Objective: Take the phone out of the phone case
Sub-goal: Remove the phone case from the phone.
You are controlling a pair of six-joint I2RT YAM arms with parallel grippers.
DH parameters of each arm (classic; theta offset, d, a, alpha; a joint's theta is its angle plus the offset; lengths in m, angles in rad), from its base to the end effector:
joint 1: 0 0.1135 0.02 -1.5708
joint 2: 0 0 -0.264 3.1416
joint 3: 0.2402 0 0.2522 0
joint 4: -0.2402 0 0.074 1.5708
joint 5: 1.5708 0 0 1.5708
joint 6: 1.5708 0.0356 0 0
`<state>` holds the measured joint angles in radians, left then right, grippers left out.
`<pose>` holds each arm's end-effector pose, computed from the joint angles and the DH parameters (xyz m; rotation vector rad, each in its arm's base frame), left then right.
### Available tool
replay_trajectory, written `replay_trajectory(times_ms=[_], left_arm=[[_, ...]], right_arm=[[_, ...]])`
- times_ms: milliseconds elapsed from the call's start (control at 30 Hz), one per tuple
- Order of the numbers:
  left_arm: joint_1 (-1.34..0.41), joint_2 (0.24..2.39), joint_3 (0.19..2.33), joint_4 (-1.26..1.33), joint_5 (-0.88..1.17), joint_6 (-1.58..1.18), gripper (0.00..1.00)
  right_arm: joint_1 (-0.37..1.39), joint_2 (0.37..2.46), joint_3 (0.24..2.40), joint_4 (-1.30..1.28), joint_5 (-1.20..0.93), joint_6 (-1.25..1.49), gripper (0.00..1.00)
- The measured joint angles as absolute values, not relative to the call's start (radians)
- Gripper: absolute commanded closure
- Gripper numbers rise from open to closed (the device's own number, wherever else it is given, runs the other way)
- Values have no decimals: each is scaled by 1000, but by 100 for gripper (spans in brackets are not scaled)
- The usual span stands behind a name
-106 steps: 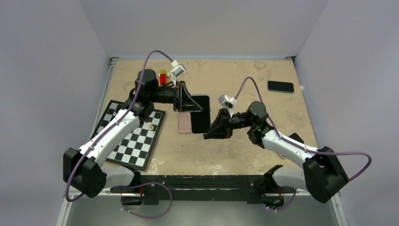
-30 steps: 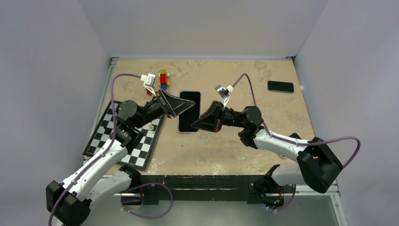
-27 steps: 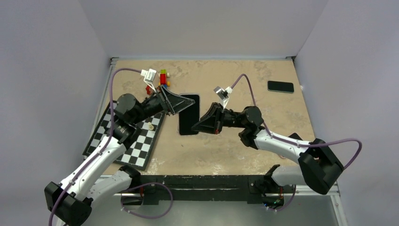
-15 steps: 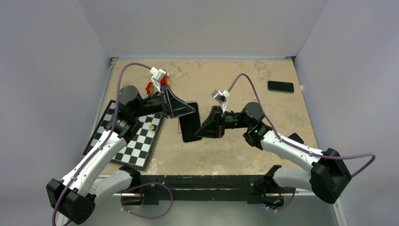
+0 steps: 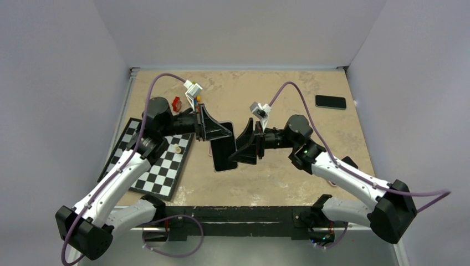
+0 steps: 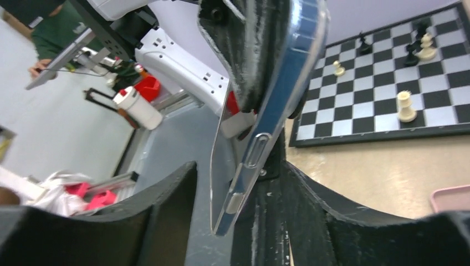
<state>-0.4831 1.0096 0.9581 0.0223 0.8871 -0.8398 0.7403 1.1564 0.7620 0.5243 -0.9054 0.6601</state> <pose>0.1853 -0.1283 0.3815 0.4742 1.8267 -1.6647 0.1716 0.1948 0.3289 -0.9208 1.5153 1.7154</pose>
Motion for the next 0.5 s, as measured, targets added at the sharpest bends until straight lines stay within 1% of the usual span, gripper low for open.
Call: replay_trajectory(times_ms=[67,100,267,500], left_arm=[[-485,1010,958,17,887,-852,100],[-485,1010,958,19,886,-856,100],[-484,1017,963,43,890,-888,100],[-483,1065,976,156,894,-969,100]], right_arm=[[739,1114,764,479,-889,610,33],[739,1090,763,466,-881,592,33],[739,1007,734,465,-872,542,39],[739,1044,651,540,-964,542,46]])
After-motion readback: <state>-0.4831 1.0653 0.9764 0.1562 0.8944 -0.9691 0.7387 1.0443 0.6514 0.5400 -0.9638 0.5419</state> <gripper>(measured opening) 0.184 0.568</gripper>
